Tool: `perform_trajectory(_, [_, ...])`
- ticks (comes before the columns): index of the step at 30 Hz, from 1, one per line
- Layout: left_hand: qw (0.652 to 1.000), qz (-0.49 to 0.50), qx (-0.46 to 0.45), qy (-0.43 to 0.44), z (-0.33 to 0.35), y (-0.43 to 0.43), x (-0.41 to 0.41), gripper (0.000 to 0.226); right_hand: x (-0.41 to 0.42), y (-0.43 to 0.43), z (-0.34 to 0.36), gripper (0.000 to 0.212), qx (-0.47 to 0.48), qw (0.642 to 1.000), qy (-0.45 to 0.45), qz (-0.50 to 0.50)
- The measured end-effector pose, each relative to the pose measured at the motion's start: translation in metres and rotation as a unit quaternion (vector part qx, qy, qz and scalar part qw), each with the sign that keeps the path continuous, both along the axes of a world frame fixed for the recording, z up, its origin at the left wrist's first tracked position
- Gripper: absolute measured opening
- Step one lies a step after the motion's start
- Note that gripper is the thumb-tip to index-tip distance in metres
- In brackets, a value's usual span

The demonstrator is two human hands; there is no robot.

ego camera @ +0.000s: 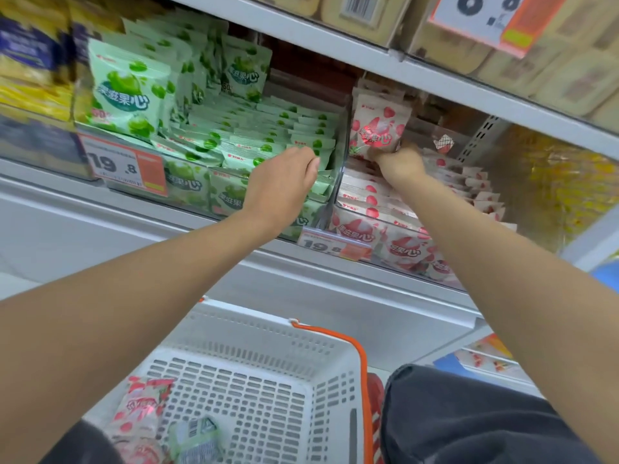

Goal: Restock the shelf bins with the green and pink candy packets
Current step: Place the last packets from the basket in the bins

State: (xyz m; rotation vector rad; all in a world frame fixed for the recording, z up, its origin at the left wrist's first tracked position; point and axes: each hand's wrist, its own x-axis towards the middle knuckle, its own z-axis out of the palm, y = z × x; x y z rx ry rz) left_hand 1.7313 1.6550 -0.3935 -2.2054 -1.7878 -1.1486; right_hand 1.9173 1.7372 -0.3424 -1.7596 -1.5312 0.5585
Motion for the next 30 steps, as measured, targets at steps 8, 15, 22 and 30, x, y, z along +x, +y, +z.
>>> perform_trajectory(8, [1.000,0.011,0.002,0.004,-0.002,0.000,0.001,0.031,0.006,-0.002,-0.003,0.035,0.020,1.000,0.019,0.006])
perform_trajectory(15, [0.998,0.054,-0.001,-0.010,0.004,-0.009,0.007,0.022,0.012,-0.035,0.008,0.030,0.056,0.998,0.016,-0.033])
perform_trajectory(22, [0.989,-0.035,-0.041,-0.140,-0.015,-0.075,0.019,0.010,-0.014,-0.130,-0.017,0.017,0.121,0.980,-0.023,0.156])
perform_trajectory(30, [0.907,0.053,-0.413,-0.061,-0.139,-0.141,-0.054,0.015,-0.037,-0.185,-0.162,0.015,-0.146,0.927,-0.131,0.321])
